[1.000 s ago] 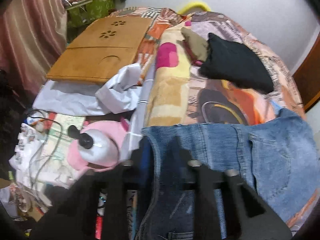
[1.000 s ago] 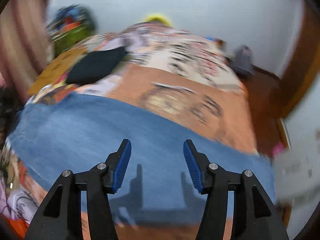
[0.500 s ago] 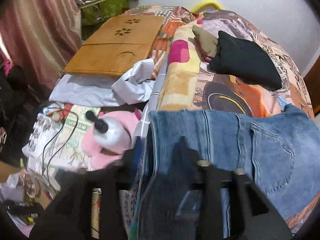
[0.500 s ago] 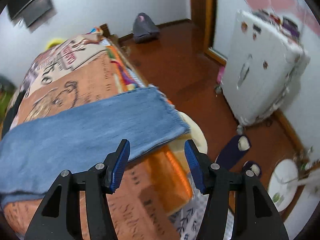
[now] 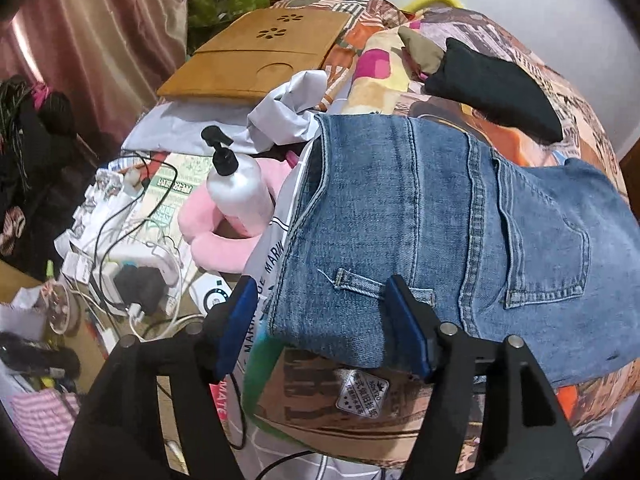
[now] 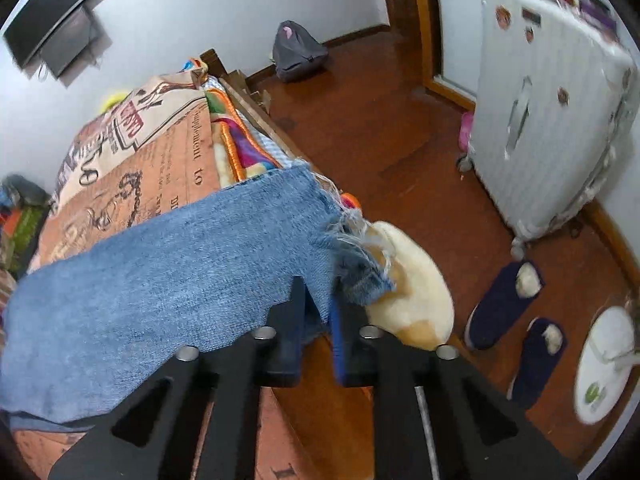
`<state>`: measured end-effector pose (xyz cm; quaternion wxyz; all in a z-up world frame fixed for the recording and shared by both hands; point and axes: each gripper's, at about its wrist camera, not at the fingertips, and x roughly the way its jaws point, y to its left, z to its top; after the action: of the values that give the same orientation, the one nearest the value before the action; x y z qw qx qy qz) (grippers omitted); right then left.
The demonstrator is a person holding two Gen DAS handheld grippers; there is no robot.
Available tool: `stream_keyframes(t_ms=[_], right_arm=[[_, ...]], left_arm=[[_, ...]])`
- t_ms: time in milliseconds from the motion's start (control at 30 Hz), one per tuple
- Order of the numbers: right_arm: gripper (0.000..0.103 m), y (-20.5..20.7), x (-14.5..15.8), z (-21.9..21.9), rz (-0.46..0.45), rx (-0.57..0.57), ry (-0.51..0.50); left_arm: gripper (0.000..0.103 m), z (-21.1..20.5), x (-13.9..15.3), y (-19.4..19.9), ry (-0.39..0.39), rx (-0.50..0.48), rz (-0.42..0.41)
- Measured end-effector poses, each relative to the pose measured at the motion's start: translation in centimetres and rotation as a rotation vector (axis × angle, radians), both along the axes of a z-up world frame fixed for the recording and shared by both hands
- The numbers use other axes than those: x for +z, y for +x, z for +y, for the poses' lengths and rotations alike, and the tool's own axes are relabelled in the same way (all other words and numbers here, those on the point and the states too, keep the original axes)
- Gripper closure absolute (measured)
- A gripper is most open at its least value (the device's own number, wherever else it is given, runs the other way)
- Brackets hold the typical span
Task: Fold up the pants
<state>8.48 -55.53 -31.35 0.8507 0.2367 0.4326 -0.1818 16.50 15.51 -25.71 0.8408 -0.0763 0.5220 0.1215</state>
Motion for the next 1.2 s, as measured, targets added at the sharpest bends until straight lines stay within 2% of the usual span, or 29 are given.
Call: stream_keyframes(t_ms=[100, 133, 200, 233, 267, 300, 333, 433, 600, 733, 800, 867, 933, 967, 1067, 1200], right_arm=[[0.097, 0.4, 0.4, 0.8, 0.018, 0.03, -0.103], [0.097, 0.5, 0.5, 1.0, 0.025, 0.036, -0.126], [0.098, 0.6, 0.4, 0.9, 0.033, 0.04, -0.141], [0.099, 0.5, 0.5, 0.9, 0.035, 0.041, -0.154], [0.099, 0.4, 0.6, 0.8, 0.032, 0.039, -0.167], [0.099, 0.3, 0.7, 0.9, 0.03, 0.035, -0.188], [0.099, 0.3, 1.0, 0.8, 0.027, 0.029, -0.208], [0.099, 0.2, 1.8, 0.8, 0.019, 0.027, -0.246], [0.099, 0.2, 1.4, 0.5, 0.04, 0.024, -0.236], [0.099, 0.5, -0.7, 0.6, 0.089, 0.034, -0.18], [0.092, 0.2, -0.5, 0.7, 0.102, 0.035, -0.195], [0.077, 0.1, 0.2, 0.5, 0.128, 0.032, -0.207], [0.07, -0.2, 1.5, 0.6, 0.147, 0.034, -0.239], [0.067, -0.3, 2.5, 0.9, 0.139, 0.045, -0.255], [0.06, -0.5, 4.9, 1.9, 0.082, 0.068, -0.261], [0.056, 0.4, 8.5, 5.0, -0.028, 0.143, -0.252]], left_arm=[[0.052, -0.7, -0.2, -0.1, 0.025, -0.029, -0.002], [0.054, -1.2, -0.2, -0.1, 0.075, -0.036, 0.001], [0.071, -2.3, -0.2, -0.1, 0.191, -0.049, 0.007], [0.072, -2.4, -0.2, -0.1, 0.218, -0.048, 0.01], [0.073, -2.3, -0.1, -0.1, 0.213, -0.043, 0.011], [0.087, -2.0, -0.1, 0.0, 0.21, -0.035, 0.012], [0.09, -1.6, -0.1, 0.1, 0.247, -0.01, 0.021], [0.09, -0.3, -0.3, -0.2, 0.183, -0.001, 0.022], [0.089, -1.1, -0.9, 0.0, 0.244, -0.03, 0.037], [0.089, -0.7, -0.7, -0.1, 0.214, -0.041, 0.022], [0.088, -0.7, 0.0, -0.6, 0.204, -0.05, 0.0], [0.084, -0.8, 0.9, -1.2, 0.194, -0.055, -0.019], [0.077, -0.8, 2.0, -1.9, 0.168, -0.054, -0.06], [0.068, -1.0, 2.6, -2.3, 0.154, -0.053, -0.083], [0.053, -1.6, 4.5, -3.4, 0.123, -0.062, -0.162], [0.051, -3.2, 6.1, -3.5, 0.085, -0.09, -0.216]])
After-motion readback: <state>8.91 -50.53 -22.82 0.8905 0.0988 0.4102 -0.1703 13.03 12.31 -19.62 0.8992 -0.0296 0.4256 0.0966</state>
